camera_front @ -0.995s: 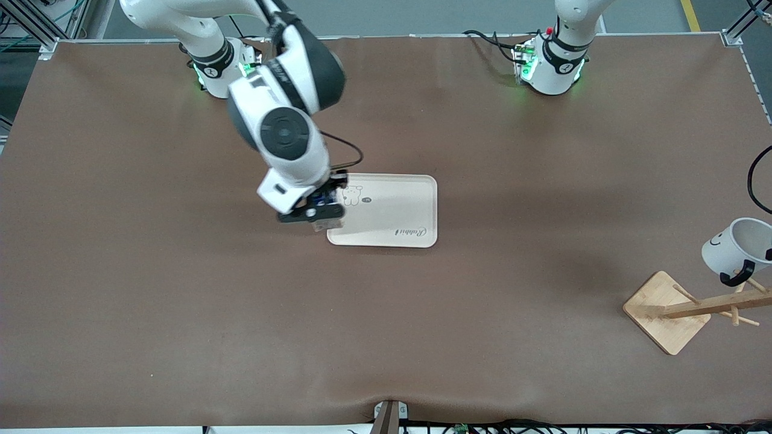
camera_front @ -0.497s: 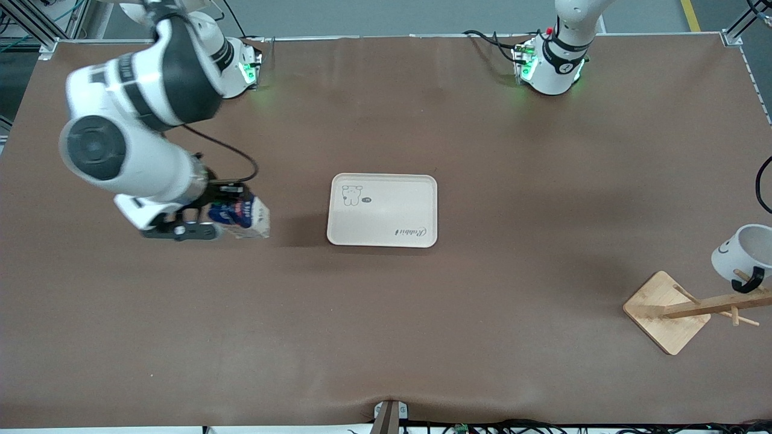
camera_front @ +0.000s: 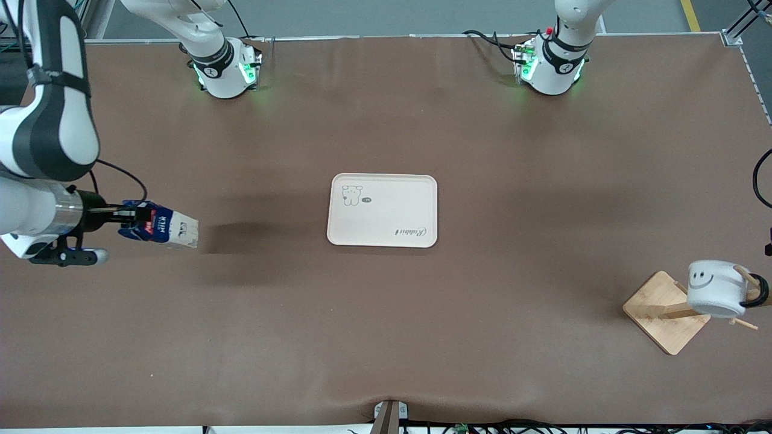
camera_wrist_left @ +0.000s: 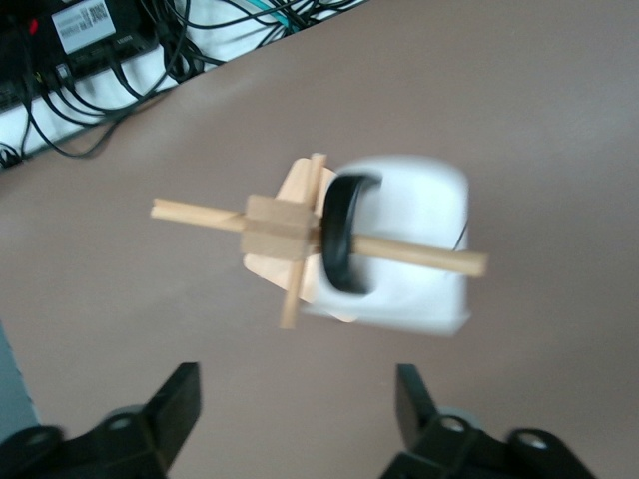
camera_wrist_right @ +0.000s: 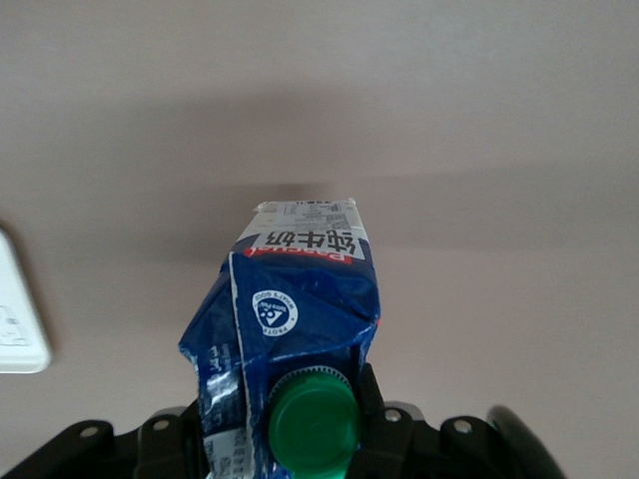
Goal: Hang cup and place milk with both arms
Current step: 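Lower the carton onto the table with the right gripper while the left gripper releases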
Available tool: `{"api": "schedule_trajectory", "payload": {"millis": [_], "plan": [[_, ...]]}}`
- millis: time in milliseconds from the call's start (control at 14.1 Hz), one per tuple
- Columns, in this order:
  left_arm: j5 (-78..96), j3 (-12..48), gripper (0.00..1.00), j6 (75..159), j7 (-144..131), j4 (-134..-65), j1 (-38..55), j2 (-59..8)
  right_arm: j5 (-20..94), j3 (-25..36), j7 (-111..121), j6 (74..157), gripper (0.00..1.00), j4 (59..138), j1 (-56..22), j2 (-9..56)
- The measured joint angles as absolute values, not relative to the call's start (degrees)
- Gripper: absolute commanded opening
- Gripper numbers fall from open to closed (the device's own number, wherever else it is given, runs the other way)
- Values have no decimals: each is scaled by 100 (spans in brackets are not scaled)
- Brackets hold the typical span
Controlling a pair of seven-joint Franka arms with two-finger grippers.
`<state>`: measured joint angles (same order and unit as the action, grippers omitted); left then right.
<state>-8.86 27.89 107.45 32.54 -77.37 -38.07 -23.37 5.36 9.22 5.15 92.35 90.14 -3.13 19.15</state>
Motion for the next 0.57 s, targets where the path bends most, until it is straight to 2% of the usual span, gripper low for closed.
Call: {"api": "schedule_trajectory", "payload": {"millis": [213, 426, 569], "plan": [[-877, 3079, 100, 10173, 2298, -7718, -3790, -2038, 192, 925, 720, 9742, 0, 9549, -79, 1849], [-875, 3353, 100, 9668, 1490, -7717, -3759, -1753, 11, 925, 734, 10553, 0, 10408, -57, 1570], [-875, 3543, 100, 9299, 944, -7720, -3751, -1614, -6, 925, 786, 10959, 6, 10916, -41, 1392]]}}
